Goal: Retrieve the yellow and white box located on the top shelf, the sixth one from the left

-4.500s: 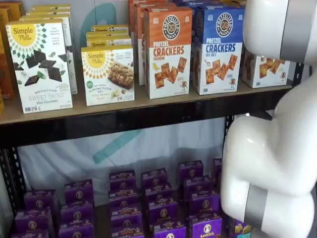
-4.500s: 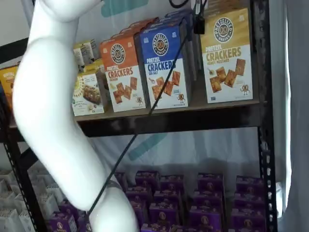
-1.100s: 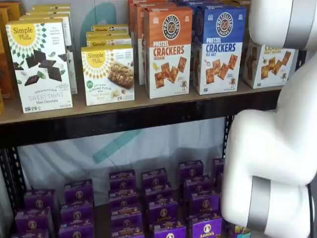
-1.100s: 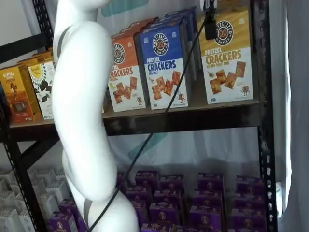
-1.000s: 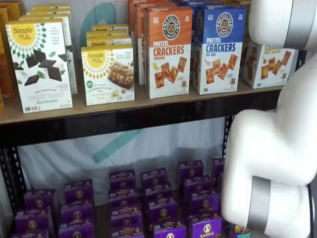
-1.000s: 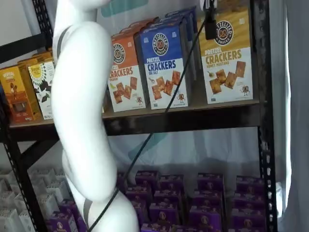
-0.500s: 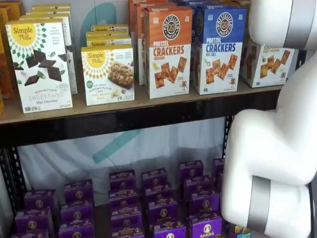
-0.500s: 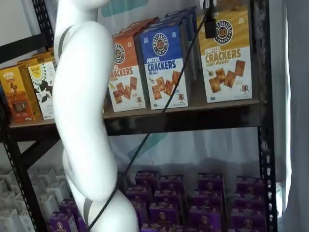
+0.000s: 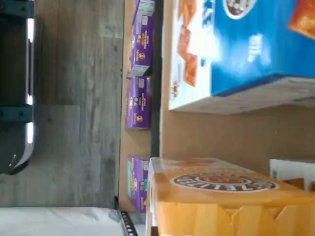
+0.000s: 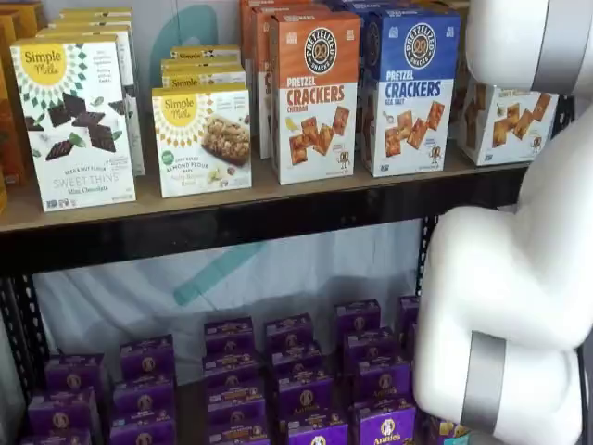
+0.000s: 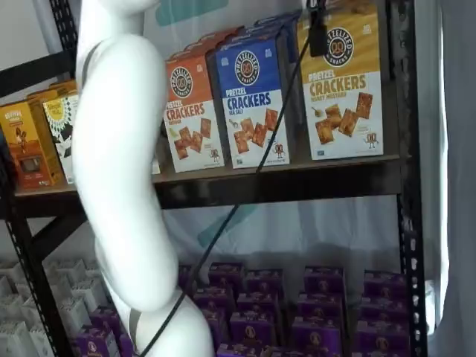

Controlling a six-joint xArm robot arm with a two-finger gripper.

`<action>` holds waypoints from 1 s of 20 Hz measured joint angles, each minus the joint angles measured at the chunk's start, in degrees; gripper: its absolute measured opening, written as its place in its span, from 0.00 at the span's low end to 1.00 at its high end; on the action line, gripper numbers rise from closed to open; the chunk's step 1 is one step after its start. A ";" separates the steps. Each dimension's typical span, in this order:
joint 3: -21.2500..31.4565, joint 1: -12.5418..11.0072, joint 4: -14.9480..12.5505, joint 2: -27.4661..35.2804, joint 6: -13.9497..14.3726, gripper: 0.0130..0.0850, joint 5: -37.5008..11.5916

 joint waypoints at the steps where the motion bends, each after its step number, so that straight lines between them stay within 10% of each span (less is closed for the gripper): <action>1: 0.56 -0.12 -0.10 -0.67 -0.13 0.61 0.24; 20: 13.86 -0.54 -1.59 -17.67 -0.25 0.61 8.67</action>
